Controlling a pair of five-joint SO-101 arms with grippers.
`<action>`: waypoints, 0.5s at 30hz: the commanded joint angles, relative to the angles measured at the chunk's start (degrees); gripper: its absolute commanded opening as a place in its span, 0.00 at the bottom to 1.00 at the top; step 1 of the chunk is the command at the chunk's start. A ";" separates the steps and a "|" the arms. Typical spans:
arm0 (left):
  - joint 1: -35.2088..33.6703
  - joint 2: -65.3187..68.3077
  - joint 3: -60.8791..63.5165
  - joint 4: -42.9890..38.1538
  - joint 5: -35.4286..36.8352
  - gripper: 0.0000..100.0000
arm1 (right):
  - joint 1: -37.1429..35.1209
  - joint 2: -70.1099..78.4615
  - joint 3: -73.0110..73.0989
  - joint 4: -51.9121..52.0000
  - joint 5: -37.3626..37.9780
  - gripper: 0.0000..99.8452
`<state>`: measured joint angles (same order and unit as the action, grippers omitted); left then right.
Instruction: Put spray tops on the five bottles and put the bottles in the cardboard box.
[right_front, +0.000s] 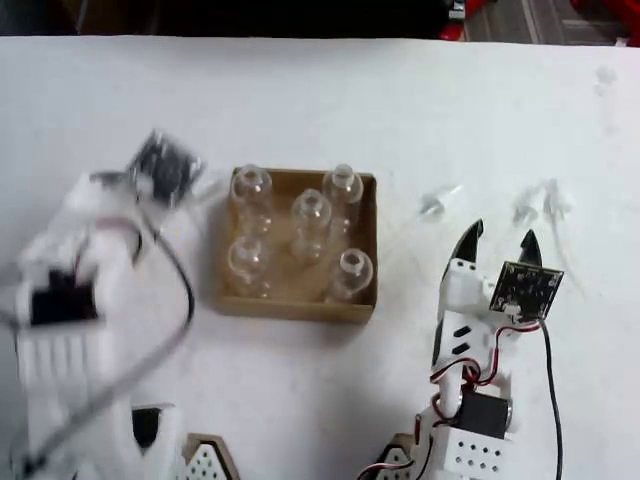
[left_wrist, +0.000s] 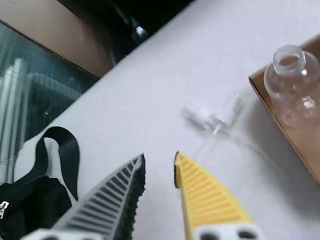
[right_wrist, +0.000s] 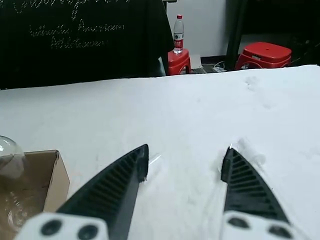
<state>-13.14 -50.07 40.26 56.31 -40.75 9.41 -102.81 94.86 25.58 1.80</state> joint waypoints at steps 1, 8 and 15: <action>0.75 30.46 -27.43 12.66 -2.46 0.11 | 0.48 -0.31 -0.26 -1.63 -0.35 0.21; 0.75 63.08 -60.31 21.80 14.07 0.11 | -0.13 -0.31 -0.18 -1.63 -0.09 0.21; 1.71 88.22 -86.24 23.65 39.56 0.11 | -1.27 -0.31 0.53 -2.68 0.18 0.21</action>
<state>-12.79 26.77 -30.68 79.43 -15.96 8.70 -102.81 95.12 25.58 1.80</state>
